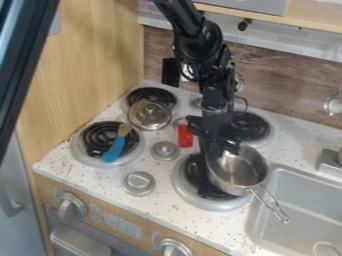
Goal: Put the silver pot on the upper right burner of the stove
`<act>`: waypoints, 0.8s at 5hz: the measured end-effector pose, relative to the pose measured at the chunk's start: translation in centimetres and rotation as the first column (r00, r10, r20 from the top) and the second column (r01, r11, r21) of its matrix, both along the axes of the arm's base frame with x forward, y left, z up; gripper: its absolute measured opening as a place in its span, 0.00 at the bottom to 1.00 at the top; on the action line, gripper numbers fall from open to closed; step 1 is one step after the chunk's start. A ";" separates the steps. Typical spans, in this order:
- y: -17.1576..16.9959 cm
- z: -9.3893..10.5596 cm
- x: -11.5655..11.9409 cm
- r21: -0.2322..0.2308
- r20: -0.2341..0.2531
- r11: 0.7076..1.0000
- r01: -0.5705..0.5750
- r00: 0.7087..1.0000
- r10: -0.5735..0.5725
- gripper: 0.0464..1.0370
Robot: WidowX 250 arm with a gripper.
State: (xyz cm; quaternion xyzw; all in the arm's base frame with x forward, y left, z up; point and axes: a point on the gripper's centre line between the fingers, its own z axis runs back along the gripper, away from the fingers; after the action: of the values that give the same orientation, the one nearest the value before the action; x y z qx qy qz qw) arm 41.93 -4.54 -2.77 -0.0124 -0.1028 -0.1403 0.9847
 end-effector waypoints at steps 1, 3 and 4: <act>0.2 1.0 2.0 0.004 0.162 1.000 -0.009 0.987 0.009 0.02; 0.9 1.4 5.5 0.001 0.259 0.997 -0.080 0.963 0.077 0.02; 0.9 1.3 7.2 -0.022 0.279 0.995 -0.094 0.955 0.097 0.02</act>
State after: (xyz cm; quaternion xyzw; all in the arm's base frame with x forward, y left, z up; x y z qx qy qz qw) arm 49.15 -3.66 -1.44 0.0085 -0.2421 -0.0925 0.9658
